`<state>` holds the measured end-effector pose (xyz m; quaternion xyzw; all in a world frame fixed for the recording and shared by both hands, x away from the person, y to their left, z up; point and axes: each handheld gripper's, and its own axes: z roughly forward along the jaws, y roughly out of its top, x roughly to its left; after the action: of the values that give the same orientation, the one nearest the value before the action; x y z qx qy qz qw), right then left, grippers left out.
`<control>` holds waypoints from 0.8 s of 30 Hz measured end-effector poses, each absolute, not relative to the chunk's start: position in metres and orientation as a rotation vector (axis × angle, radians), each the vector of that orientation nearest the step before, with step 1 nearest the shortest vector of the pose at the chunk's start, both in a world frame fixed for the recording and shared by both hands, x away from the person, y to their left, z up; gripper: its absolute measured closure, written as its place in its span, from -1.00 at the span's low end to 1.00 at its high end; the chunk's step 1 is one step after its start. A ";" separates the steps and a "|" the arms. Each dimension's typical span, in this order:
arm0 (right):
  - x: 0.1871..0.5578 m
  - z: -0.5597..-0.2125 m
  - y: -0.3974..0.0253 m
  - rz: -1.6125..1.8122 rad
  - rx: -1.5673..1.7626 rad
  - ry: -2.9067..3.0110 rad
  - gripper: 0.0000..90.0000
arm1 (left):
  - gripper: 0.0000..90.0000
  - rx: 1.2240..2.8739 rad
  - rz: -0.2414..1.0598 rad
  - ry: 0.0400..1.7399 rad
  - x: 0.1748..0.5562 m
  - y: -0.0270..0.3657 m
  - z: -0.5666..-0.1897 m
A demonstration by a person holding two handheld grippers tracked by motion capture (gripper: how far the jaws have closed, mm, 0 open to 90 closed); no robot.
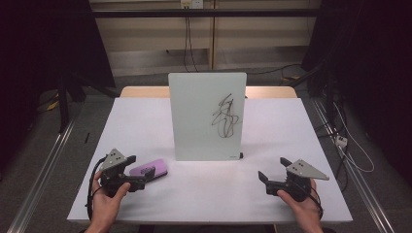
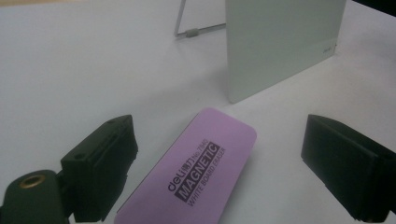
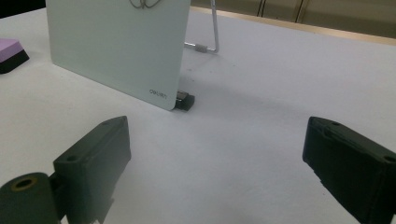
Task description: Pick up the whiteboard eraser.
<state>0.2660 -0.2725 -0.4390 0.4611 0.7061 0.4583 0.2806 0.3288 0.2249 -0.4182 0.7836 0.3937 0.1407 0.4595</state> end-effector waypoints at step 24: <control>0.270 -0.440 -0.268 1.213 1.222 1.931 -0.83 | -0.80 2.050 0.282 0.897 0.341 0.226 -0.401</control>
<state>0.2701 -0.2685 -0.4396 0.4542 0.7180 0.4509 0.2738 0.3409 0.2263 -0.4007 0.8212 0.3594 0.1128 0.4288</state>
